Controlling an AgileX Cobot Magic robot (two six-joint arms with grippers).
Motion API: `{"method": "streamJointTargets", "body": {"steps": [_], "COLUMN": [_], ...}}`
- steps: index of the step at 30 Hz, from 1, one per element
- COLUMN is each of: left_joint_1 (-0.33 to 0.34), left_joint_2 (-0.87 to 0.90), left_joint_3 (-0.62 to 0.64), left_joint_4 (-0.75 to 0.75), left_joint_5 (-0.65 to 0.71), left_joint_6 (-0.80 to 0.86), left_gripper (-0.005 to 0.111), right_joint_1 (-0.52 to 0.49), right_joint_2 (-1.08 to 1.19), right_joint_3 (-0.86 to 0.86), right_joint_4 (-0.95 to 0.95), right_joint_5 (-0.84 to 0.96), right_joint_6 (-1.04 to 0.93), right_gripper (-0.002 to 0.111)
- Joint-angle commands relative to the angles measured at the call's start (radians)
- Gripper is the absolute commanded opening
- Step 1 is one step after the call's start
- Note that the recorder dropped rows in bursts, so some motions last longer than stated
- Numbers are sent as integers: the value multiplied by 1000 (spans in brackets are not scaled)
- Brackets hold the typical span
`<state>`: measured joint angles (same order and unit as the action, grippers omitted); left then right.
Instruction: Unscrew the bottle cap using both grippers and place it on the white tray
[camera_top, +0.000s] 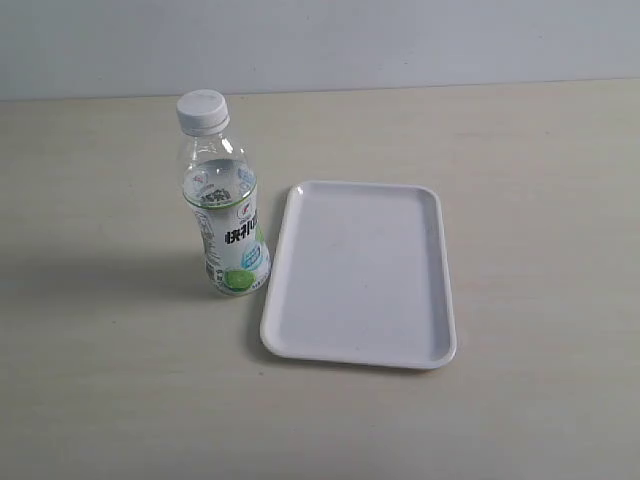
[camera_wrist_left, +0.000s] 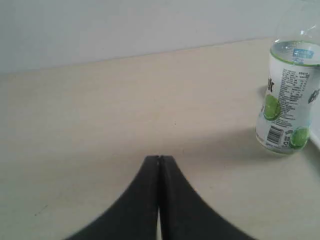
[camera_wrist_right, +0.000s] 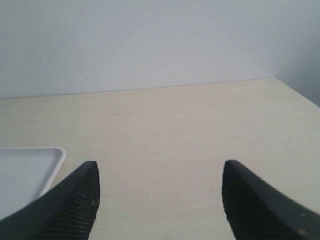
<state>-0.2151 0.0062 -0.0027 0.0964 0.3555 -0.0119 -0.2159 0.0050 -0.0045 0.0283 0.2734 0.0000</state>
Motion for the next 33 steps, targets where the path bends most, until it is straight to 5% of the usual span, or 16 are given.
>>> {"method": "streamJointTargets", "body": {"steps": [1,15,22,26,30,33], "left_joint_1": [-5,-5,-5,-5,-5,-5], "left_joint_2": [-6,-6,14,272,701,1028], "left_joint_3": [3,3,3,-140,-222,-222], "left_joint_4": [6,-13,-32,-165,-132,135], "left_joint_5": [-152,-472,-862,-927,-962,-1091], "left_joint_6": [5,-360,-461,-229,-223,-281], "left_gripper": [0,0,0,0,0,7], "right_joint_1": [-5,-5,-5,-5,-5,-5], "right_joint_2": [-5,-5,-5,-5,-5,-5], "right_joint_3": [5,5,5,5,5,5], "right_joint_4": [-1,-1,-1,-1,-1,-1], "right_joint_5": [-8,-8,-8,-8,-8,-8], "right_joint_6": [0,0,0,0,0,0], "right_gripper": [66,66,66,66,66,66]}}
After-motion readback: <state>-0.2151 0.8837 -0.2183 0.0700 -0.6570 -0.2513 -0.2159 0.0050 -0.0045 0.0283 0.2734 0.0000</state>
